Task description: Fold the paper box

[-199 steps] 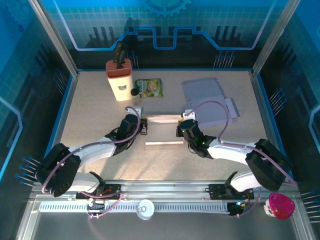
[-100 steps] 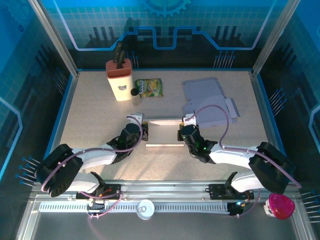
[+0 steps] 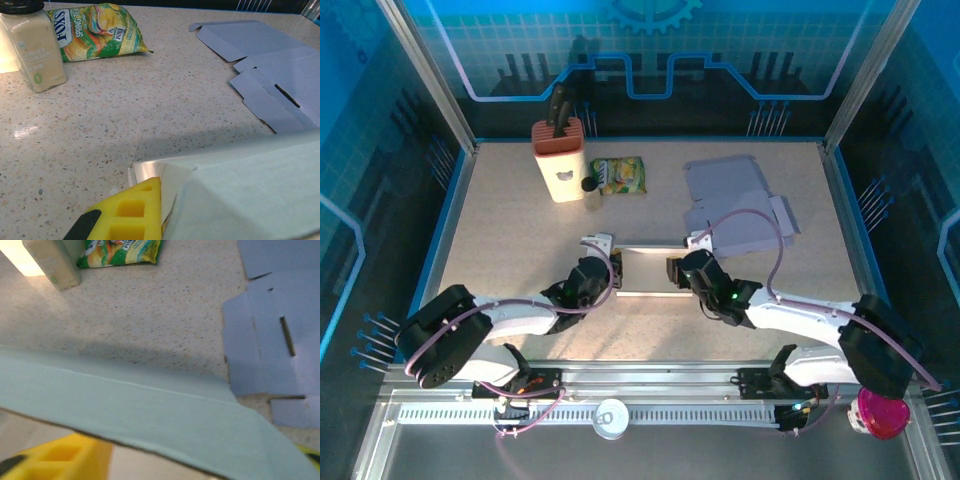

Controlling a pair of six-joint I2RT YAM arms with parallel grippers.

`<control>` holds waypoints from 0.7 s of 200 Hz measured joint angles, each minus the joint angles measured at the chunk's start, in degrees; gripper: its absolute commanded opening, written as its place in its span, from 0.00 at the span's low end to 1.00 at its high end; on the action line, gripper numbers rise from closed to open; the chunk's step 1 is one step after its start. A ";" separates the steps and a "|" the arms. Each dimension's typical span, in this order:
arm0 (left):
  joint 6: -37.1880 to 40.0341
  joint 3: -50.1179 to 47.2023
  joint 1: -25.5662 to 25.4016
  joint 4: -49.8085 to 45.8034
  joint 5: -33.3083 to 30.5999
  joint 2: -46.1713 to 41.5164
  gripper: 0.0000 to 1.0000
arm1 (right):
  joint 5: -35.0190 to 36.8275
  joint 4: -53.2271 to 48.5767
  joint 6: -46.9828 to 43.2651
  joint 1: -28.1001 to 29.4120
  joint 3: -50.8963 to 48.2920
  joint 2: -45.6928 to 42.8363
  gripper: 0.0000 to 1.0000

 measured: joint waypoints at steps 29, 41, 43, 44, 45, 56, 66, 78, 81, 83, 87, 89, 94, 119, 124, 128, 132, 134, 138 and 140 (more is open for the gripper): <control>0.00 -0.02 -0.42 0.00 -0.22 0.00 0.00 | -5.64 -5.55 3.37 0.11 0.63 -4.31 0.82; 0.00 -0.02 -0.48 0.00 -0.22 0.00 0.00 | -8.17 -7.61 4.72 0.13 0.63 -6.01 0.85; 0.00 -0.02 -0.50 0.00 -0.22 0.00 0.00 | -8.44 -7.87 4.85 0.13 0.63 -6.19 0.86; 0.00 -0.02 -0.52 0.00 -0.22 0.02 0.00 | -8.74 -8.11 4.81 0.13 0.63 -6.36 0.86; 0.00 -0.02 -0.52 0.00 -0.24 0.00 0.00 | -8.90 -8.22 4.85 0.13 0.63 -6.45 0.86; 0.02 -0.02 -0.68 0.00 -0.35 0.00 0.00 | -11.04 -10.23 6.16 0.13 0.72 -7.82 0.88; 0.02 -0.02 -0.76 0.00 -0.37 0.00 0.00 | -12.79 -12.13 6.75 0.13 1.01 -8.87 0.90; 0.00 -0.02 -0.85 -0.02 -0.39 0.00 0.00 | -14.93 -14.12 7.67 0.13 1.42 -10.32 0.92; 0.00 -0.02 -0.90 -0.02 -0.39 0.00 0.00 | -15.47 -14.60 7.80 0.13 1.53 -10.82 0.93; 0.00 -0.02 -0.92 -0.02 -0.42 0.00 0.00 | -15.78 -14.91 8.07 0.13 1.60 -11.15 0.93; 0.02 -0.02 -0.96 -0.02 -0.42 0.00 0.00 | -16.50 -15.52 8.13 0.13 1.75 -11.72 0.94; 0.00 -0.02 -0.96 -0.02 -0.39 0.02 0.00 | -16.72 -15.78 8.31 0.13 1.81 -11.98 0.94; 0.00 -0.02 -1.05 -0.02 -0.42 0.02 0.00 | -17.51 -16.52 8.50 0.13 2.10 -12.81 0.95; 0.00 -0.02 -1.18 -0.26 -0.44 0.02 0.00 | -21.03 -19.67 9.55 0.13 4.17 -15.93 0.97; 0.00 -0.02 -1.18 -0.42 -0.42 0.02 0.00 | -21.62 -20.26 9.77 0.11 4.85 -16.37 0.97; 0.00 -0.02 -1.18 -0.46 -0.44 0.02 0.00 | -21.97 -20.74 9.81 0.11 5.33 -16.59 0.98; -0.02 -0.02 -1.18 -0.52 -0.44 0.02 0.00 | -22.36 -21.24 10.10 0.11 5.84 -16.76 0.98; 0.00 -0.02 -1.18 -0.55 -0.44 0.02 0.00 | -22.60 -21.51 10.19 0.11 6.14 -16.87 0.98; -0.02 -0.02 -1.18 -0.66 -0.44 0.02 0.00 | -22.91 -21.97 10.29 0.07 6.64 -16.98 0.98; -0.02 -0.02 -1.20 -0.68 -0.44 0.02 0.00 | -23.04 -22.18 10.43 0.07 6.82 -17.03 0.98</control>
